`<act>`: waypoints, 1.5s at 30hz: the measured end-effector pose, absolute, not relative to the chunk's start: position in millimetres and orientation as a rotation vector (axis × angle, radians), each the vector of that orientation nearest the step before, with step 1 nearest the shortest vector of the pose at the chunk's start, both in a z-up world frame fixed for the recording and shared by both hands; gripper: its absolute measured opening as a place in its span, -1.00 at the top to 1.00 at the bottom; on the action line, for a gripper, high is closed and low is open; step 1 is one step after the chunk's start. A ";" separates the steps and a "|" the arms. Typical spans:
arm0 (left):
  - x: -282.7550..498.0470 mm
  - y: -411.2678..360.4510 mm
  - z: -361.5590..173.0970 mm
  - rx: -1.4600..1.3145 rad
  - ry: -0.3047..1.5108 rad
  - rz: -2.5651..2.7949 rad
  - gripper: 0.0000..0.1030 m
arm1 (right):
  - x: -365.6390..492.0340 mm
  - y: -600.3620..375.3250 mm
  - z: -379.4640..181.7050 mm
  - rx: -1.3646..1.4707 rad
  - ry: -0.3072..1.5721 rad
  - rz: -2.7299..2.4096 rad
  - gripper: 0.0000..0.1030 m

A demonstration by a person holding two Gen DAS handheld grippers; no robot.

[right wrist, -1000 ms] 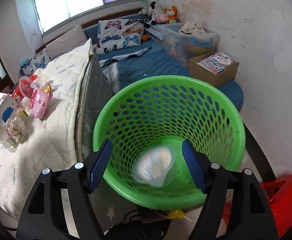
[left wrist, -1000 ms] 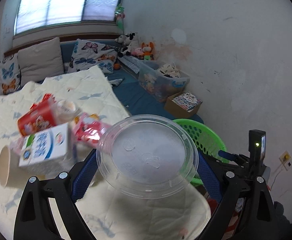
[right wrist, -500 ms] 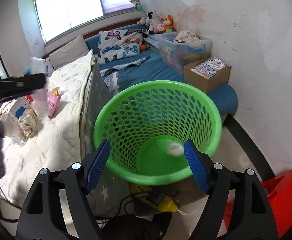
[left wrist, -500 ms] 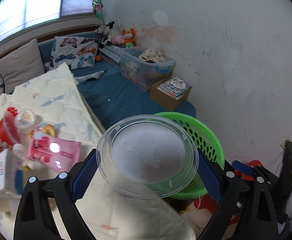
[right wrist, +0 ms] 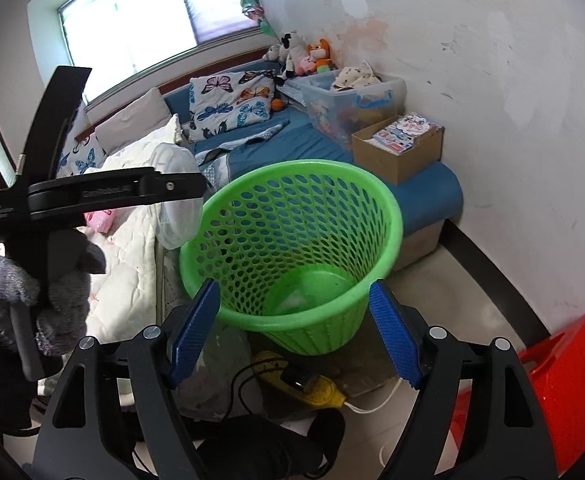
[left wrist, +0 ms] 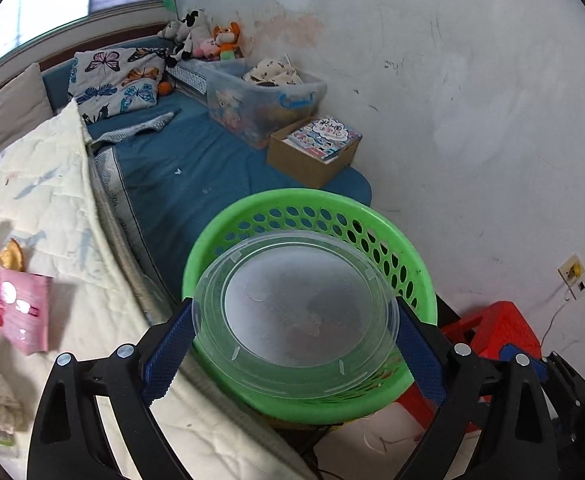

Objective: Collect trash
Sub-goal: 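Lower the clear lid into the green basket and open the left gripper, then return both grippers to the table and grasp the paper cup with the left gripper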

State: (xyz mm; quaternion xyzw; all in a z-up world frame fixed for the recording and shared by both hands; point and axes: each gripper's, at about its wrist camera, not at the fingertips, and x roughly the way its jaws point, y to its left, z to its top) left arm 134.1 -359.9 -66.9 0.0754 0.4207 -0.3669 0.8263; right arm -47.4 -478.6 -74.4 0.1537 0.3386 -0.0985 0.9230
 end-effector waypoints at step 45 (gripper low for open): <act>107.5 -147.2 9.5 0.074 0.692 -0.466 -0.82 | 7.3 -382.4 -27.8 0.226 0.641 0.063 -0.50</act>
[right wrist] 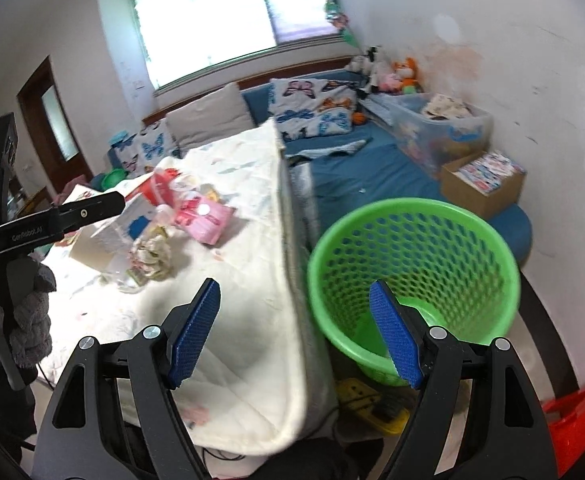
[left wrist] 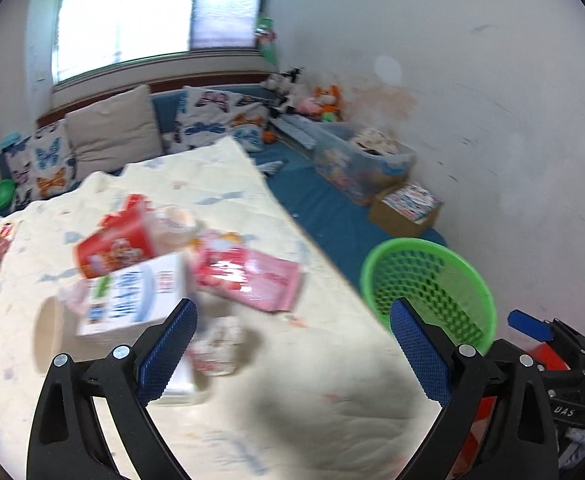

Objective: Collect trash
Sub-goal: 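Return both grippers to the table and grasp the paper cup with the left gripper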

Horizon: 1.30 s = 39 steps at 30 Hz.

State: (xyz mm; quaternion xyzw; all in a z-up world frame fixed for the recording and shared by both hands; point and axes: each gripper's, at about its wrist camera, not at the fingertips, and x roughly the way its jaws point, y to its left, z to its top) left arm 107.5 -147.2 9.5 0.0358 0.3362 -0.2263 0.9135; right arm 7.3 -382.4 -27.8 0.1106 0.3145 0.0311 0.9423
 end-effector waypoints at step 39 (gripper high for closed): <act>181.0 29.0 -50.7 -0.028 0.848 -0.338 -0.84 | 147.5 -210.5 -6.9 -0.231 0.752 0.508 -0.69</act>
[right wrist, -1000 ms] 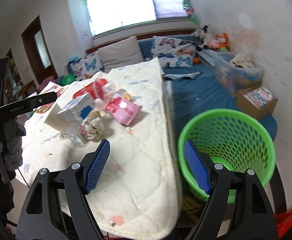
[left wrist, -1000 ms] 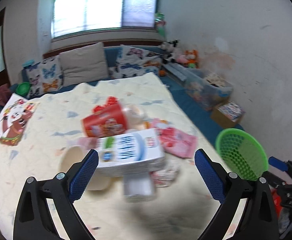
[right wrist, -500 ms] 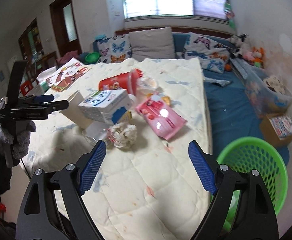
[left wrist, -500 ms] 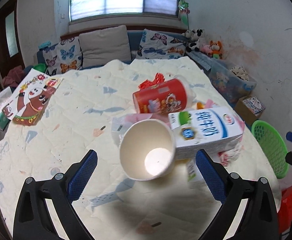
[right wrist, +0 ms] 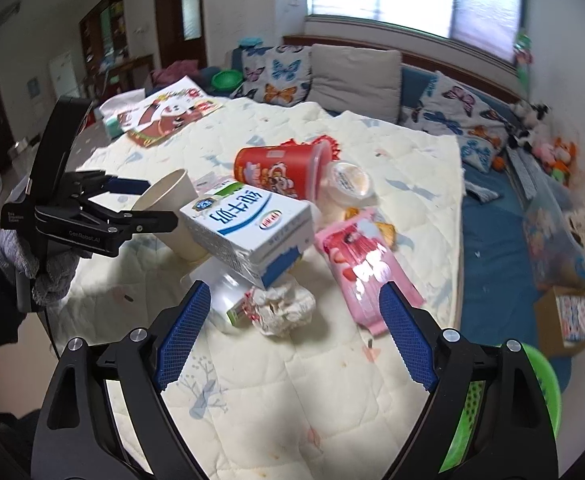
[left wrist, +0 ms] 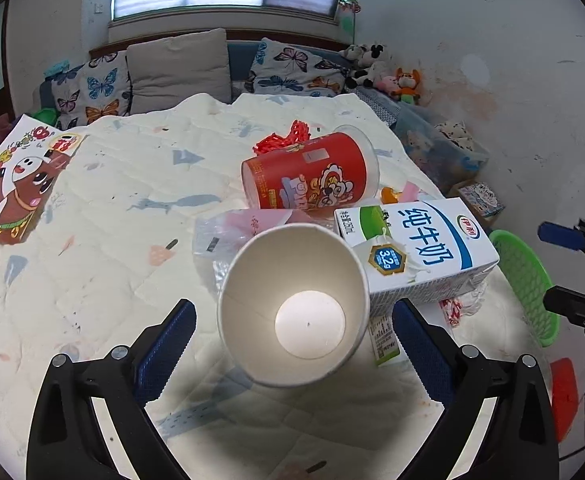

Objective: Collect trash
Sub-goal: 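Return both grippers to the table and grasp the paper cup with the left gripper, then grasp the white milk carton with the right gripper while the left gripper holds the paper cup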

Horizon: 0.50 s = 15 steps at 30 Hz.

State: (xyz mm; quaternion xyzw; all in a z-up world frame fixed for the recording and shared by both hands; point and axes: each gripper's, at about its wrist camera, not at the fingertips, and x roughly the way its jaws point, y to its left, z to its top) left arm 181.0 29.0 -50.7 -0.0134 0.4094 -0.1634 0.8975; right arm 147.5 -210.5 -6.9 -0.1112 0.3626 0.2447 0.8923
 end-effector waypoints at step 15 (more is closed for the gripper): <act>182.5 31.4 -54.5 -0.041 0.851 -0.411 -0.23 | 199.8 -147.4 -11.9 -0.510 0.801 0.684 -0.76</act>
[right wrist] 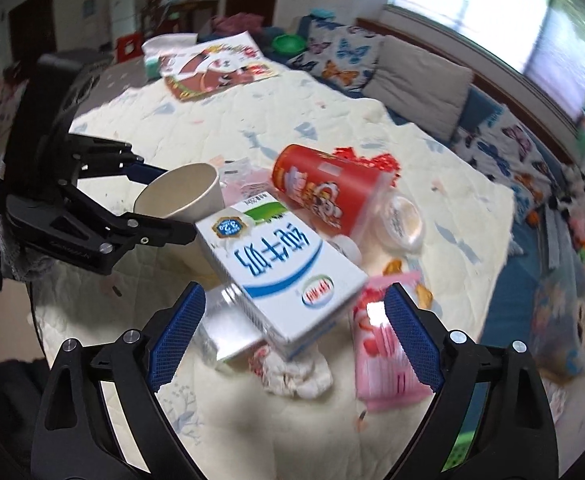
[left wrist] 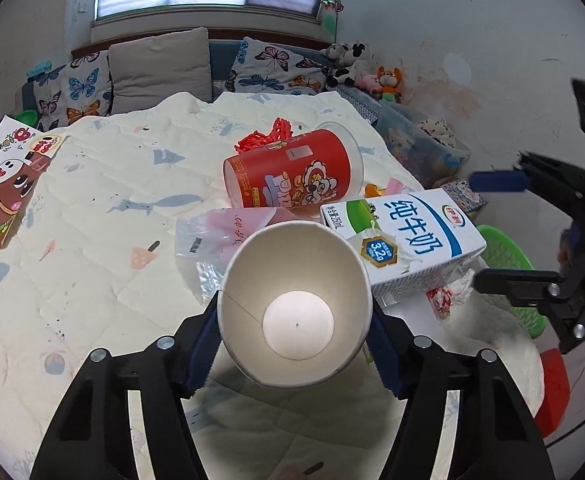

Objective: Collect trash
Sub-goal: 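Grasp the white milk carton with the right gripper while the left gripper holds the paper cup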

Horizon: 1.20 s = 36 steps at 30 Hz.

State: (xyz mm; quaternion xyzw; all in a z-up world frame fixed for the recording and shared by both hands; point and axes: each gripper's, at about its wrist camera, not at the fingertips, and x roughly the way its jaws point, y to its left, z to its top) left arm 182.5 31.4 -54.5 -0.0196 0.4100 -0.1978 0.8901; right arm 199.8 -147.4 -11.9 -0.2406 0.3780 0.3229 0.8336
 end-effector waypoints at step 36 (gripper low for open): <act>170.6 37.9 -46.5 -0.059 0.837 -0.410 -0.12 | 204.7 -123.2 -23.7 -0.615 0.865 0.743 -0.39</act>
